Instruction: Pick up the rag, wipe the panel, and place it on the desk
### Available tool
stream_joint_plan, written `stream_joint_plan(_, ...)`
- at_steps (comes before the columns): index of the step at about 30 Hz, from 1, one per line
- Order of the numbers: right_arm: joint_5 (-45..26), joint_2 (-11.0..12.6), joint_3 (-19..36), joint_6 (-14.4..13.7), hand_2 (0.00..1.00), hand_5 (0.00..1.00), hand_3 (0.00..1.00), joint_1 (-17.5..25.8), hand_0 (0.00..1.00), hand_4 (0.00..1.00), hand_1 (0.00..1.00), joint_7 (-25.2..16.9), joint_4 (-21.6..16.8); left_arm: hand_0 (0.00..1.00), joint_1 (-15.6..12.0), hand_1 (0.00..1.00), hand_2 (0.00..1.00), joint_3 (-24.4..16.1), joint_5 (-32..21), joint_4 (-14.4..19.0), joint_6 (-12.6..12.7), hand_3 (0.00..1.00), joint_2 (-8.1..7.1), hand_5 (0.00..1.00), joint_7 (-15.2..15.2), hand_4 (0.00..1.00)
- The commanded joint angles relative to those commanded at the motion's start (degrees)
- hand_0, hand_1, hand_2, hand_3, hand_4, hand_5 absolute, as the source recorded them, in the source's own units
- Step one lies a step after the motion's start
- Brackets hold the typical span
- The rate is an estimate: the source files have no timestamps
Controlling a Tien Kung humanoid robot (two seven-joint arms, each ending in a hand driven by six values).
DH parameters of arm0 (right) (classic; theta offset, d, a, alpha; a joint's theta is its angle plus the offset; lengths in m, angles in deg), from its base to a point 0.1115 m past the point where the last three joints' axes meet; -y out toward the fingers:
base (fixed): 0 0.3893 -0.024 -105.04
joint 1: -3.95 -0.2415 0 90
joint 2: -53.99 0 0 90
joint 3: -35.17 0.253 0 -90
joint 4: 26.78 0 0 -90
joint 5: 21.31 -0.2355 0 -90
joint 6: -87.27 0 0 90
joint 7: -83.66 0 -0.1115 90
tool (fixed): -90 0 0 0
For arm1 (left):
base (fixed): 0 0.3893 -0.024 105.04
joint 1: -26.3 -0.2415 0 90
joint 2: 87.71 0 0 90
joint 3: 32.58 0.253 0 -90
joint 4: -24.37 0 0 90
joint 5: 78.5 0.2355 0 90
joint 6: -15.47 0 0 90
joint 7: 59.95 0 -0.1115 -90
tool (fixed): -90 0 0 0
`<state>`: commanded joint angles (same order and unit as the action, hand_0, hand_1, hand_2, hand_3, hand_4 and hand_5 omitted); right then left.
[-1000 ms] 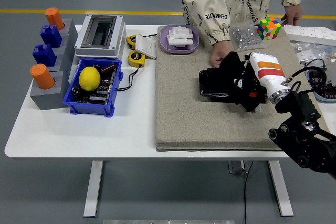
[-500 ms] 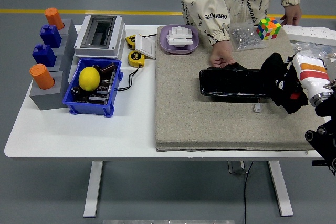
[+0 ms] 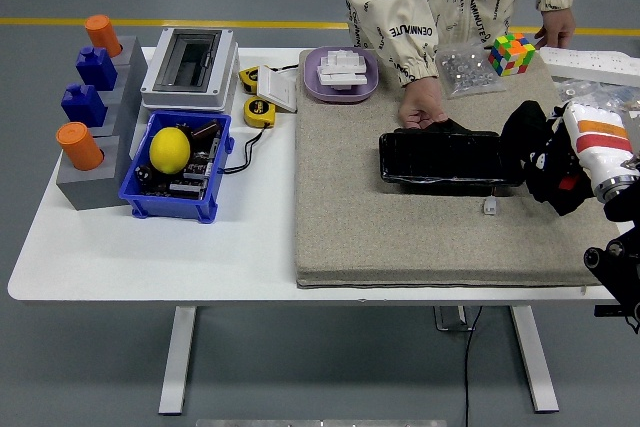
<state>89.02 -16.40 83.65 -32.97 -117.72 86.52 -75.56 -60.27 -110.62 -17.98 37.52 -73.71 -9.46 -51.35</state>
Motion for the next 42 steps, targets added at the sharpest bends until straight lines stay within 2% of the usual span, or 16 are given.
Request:
stream_joint_plan(7, -0.1, -3.4, -0.9, 0.0, 0.294, 0.026, 0.359, -1.4, 0.145, 0.844, 0.226, 0.1, 0.4, 0.604, 0.0, 0.636, 0.636, 0.1, 0.0, 0.0, 0.0, 0.561, -0.09, 0.448, 0.0, 0.632)
stream_joint_plan(13, 0.2, -7.7, -0.6, 0.0, 0.294, 0.026, 0.359, -2.2, 0.146, 0.843, 0.226, 0.3, 0.2, 0.605, 0.2, 0.636, 0.637, 0.3, -0.1, 0.1, 0.0, 0.561, -0.09, 0.447, 0.0, 0.631)
stream_joint_plan(20, -0.5, -12.7, -3.7, 0.1, 0.294, 0.026, 0.359, -4.0, 0.146, 0.844, 0.227, 0.4, 0.2, 0.604, 0.1, 0.636, 0.636, 0.4, -0.2, -0.1, 0.0, 0.561, -0.15, 0.447, 0.0, 0.631)
stream_joint_plan(25, -1.1, -15.1, -6.4, 0.2, 0.294, 0.026, 0.361, -5.4, 0.148, 0.846, 0.227, 0.4, 0.0, 0.605, 0.5, 0.636, 0.637, 0.6, -0.2, 0.1, 0.0, 0.561, -0.20, 0.447, 0.0, 0.631)
stream_joint_plan(35, -1.8, -18.2, -14.4, 0.4, 0.295, 0.025, 0.360, -7.6, 0.152, 0.846, 0.227, 0.5, -1.5, 0.605, 0.5, 0.637, 0.637, 0.6, -0.3, 0.0, 0.0, 0.560, -0.25, 0.447, 0.0, 0.631)
stream_joint_plan(42, -1.8, -18.1, -14.4, 0.4, 0.295, 0.024, 0.359, -7.7, 0.152, 0.846, 0.228, 0.5, -1.3, 0.604, 0.3, 0.637, 0.637, 0.7, -0.3, -0.1, 0.0, 0.560, -0.32, 0.447, 0.0, 0.631)
